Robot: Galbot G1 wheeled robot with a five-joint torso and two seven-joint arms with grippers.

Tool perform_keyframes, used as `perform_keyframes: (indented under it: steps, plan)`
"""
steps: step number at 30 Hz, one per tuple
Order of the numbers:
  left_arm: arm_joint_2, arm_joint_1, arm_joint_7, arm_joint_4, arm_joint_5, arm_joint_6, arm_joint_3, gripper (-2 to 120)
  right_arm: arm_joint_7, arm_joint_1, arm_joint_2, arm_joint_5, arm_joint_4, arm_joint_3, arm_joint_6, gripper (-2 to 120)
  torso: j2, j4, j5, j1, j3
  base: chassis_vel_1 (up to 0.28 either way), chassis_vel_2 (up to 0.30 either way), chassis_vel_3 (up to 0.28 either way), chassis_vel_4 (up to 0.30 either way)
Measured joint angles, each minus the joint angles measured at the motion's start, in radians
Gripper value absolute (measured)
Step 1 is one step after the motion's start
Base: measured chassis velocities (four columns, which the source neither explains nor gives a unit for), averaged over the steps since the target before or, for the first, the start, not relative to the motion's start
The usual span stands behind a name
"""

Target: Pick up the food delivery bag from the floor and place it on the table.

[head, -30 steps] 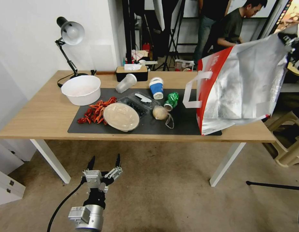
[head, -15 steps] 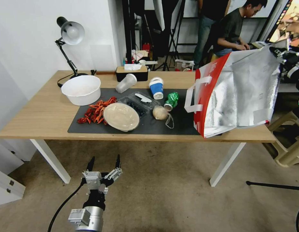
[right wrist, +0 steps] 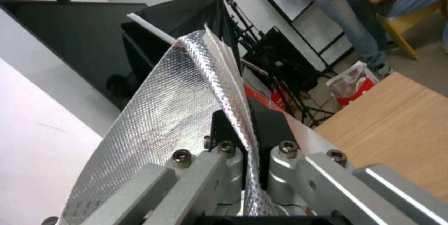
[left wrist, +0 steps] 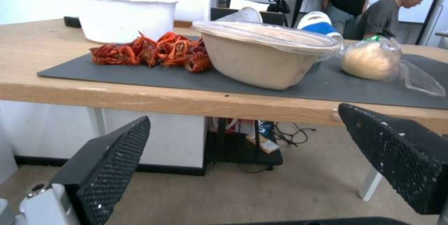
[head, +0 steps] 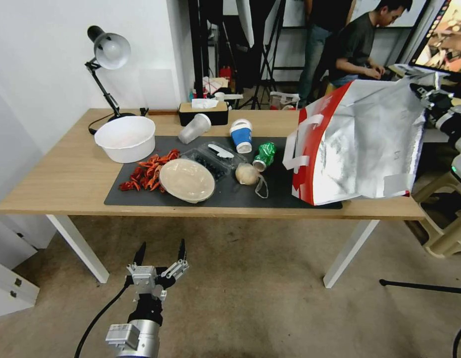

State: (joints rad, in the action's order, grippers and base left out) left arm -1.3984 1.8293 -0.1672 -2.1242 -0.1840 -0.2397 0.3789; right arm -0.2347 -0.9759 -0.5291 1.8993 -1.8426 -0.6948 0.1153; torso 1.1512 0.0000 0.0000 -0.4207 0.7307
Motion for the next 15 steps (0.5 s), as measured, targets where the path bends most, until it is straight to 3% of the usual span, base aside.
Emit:
perform_keyframes:
  steps: [12,15]
  plan:
    - [0.005,-0.008,0.006,0.01,-0.005,-0.001,0.001,100,-0.018,0.028,-0.014,-0.028,0.015,0.029,-0.005,0,0.0,-0.0001,0.0,0.0,0.0,0.0,0.0,0.0,0.0]
    - [0.007,-0.012,0.01,0.016,-0.009,-0.001,0.001,100,-0.029,0.063,-0.02,-0.048,0.028,0.062,-0.019,13,0.0,0.0001,-0.0001,0.0,0.0,0.0,0.0,0.0,0.0]
